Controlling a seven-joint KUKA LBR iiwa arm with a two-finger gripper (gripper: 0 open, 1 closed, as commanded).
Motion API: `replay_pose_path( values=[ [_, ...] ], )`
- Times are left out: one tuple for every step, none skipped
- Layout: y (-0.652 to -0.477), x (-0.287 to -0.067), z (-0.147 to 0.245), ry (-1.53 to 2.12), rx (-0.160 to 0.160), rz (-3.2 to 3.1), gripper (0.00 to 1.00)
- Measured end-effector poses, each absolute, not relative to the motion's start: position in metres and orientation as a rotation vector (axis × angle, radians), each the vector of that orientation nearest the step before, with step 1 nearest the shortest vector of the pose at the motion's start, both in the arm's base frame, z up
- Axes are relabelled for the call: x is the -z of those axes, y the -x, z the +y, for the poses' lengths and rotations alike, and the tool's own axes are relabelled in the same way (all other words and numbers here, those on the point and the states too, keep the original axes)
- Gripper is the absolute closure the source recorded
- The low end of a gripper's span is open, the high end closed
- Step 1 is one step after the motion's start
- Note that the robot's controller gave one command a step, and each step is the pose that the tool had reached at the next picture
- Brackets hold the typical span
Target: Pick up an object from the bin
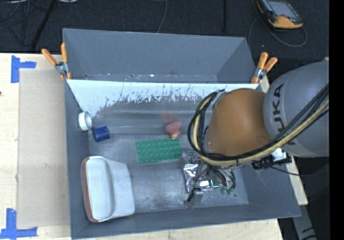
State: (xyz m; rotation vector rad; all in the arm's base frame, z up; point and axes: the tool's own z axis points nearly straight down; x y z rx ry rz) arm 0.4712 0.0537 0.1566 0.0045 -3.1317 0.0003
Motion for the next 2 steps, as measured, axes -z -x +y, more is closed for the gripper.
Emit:
replay_pose_path(
  values=[
    [-0.501, -0.148, 0.056, -0.268, 0.000, -3.130, 0.00],
    [-0.601, -0.075, 0.091, -0.529, 0.002, -3.100, 0.00]
  ],
)
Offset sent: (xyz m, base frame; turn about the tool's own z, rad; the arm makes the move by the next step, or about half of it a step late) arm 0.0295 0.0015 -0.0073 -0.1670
